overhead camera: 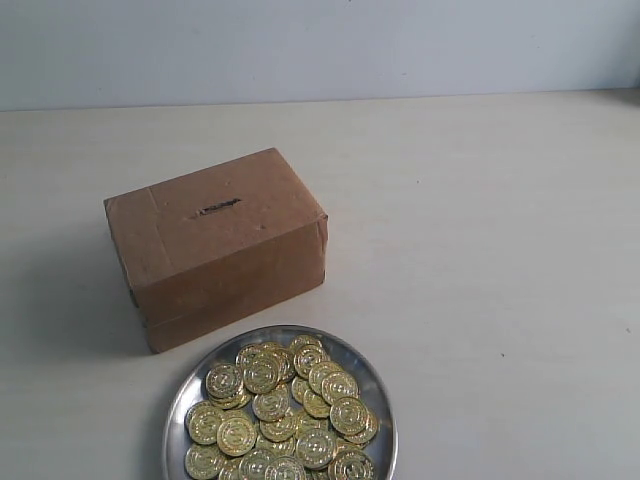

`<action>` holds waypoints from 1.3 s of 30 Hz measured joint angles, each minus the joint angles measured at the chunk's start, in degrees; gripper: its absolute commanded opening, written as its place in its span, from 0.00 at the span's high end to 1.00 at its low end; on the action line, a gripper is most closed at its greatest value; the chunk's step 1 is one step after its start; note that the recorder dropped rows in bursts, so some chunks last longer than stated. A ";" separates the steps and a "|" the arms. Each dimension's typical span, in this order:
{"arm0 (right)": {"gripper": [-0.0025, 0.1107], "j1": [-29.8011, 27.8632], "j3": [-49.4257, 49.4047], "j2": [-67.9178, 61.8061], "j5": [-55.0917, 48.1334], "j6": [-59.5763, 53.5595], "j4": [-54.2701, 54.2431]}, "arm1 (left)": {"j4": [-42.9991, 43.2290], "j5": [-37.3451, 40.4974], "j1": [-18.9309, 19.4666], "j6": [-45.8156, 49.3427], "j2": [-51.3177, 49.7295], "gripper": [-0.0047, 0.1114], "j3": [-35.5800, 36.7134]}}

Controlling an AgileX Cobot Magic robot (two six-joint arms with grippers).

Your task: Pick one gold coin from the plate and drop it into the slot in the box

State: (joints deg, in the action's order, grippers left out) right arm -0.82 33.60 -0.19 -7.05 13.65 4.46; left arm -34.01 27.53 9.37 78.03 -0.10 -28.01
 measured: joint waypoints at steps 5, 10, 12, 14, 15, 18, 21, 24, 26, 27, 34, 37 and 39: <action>0.98 0.00 -4.93 -0.10 1.97 0.00 0.11 | 7.48 -9.01 0.10 0.00 -0.10 0.96 10.43; 0.98 0.00 -9.62 0.00 2.78 0.00 0.11 | 12.91 -18.07 0.23 0.00 -0.10 0.96 19.29; 0.98 0.00 -11.93 0.00 4.01 0.00 0.11 | 14.36 -19.35 0.23 0.00 -0.10 0.96 22.25; 0.98 0.00 -14.31 0.00 4.93 0.00 0.11 | 15.11 -19.66 0.23 0.00 -0.16 0.96 24.81; 0.98 0.00 -15.64 0.00 5.28 0.00 0.11 | 15.52 -19.65 0.23 0.00 -0.16 0.96 25.87; 0.98 0.00 -19.45 0.00 6.38 0.00 0.11 | 16.90 -19.89 0.23 0.00 -0.16 0.96 27.67; 0.98 0.00 -23.64 0.00 7.68 0.00 0.11 | 18.19 -20.67 -0.40 0.00 -0.16 0.96 27.87; 0.98 0.00 -27.85 0.00 10.31 0.00 0.80 | 19.67 -22.13 -3.89 0.00 -0.16 0.96 27.87; 0.98 0.00 -30.32 -0.10 11.55 0.00 1.34 | 20.82 -23.51 -7.48 0.00 -0.16 0.96 27.87; 0.98 0.00 -32.14 -0.10 12.47 0.00 1.44 | 23.19 -24.42 -10.02 0.00 -0.16 0.96 27.87; 0.98 0.00 -33.35 -0.10 13.49 0.00 1.58 | 27.59 -24.92 -11.33 0.00 -0.16 0.96 27.87; 0.98 0.00 -33.35 -0.10 13.29 0.00 1.58 | 27.69 -22.97 -11.33 0.00 -0.16 0.96 27.87; 0.98 0.00 -33.35 -0.10 13.14 0.00 1.58 | 27.69 -22.94 -11.33 0.00 -0.16 0.96 28.01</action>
State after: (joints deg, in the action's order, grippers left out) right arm -0.82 0.25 -0.29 6.09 13.65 6.04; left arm -6.32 4.59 -1.96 78.03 -0.26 0.00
